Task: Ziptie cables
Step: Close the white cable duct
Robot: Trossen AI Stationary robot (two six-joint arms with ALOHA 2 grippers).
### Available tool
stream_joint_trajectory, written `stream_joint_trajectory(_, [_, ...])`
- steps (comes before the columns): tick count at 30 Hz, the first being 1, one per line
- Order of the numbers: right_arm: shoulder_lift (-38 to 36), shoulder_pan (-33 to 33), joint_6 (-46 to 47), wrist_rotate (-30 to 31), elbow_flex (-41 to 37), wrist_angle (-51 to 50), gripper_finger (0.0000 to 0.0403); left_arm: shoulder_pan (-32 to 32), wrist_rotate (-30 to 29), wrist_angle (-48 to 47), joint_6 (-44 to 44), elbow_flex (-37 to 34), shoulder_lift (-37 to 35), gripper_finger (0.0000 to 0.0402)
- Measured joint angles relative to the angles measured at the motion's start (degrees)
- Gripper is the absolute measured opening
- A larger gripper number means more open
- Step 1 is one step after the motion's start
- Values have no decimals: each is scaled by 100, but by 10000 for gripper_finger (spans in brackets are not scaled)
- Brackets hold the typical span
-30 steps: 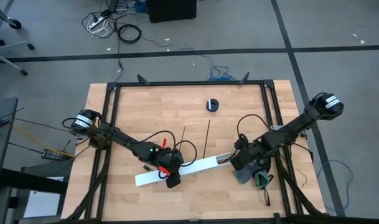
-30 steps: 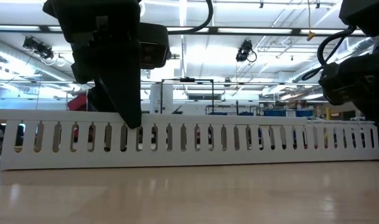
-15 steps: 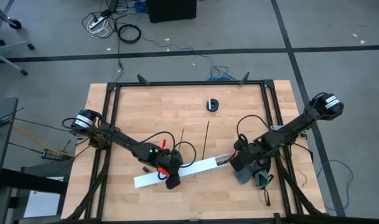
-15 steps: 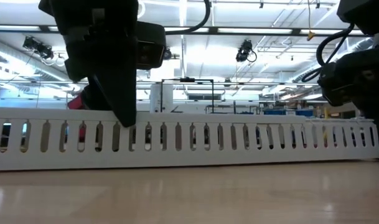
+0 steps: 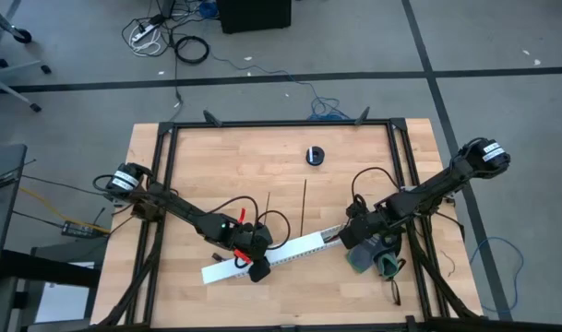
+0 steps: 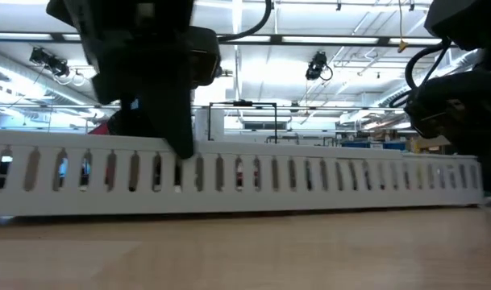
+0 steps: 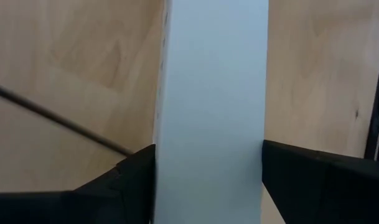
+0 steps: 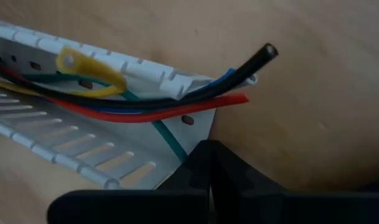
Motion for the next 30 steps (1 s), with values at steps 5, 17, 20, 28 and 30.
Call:
stream_joint_trajectory(5, [0, -29, 129, 287, 0, 53, 0, 31, -173, 51, -85, 0, 1, 241])
stream_joint_trajectory(17, [325, -62, -124, 407, 62, 86, 0, 76, -279, 97, 59, 0, 4, 241])
stream_joint_trajectory(20, [356, -63, -338, 419, 210, -57, 0, 79, -271, 48, 107, 0, 2, 241])
stream_joint_trajectory(28, [369, -222, -758, 313, 372, -329, 0, 105, -241, 70, 176, 7, 2, 241])
stream_joint_trajectory(30, [300, -235, -643, 471, 381, -297, 0, 109, -250, -196, -9, 39, -11, 241])
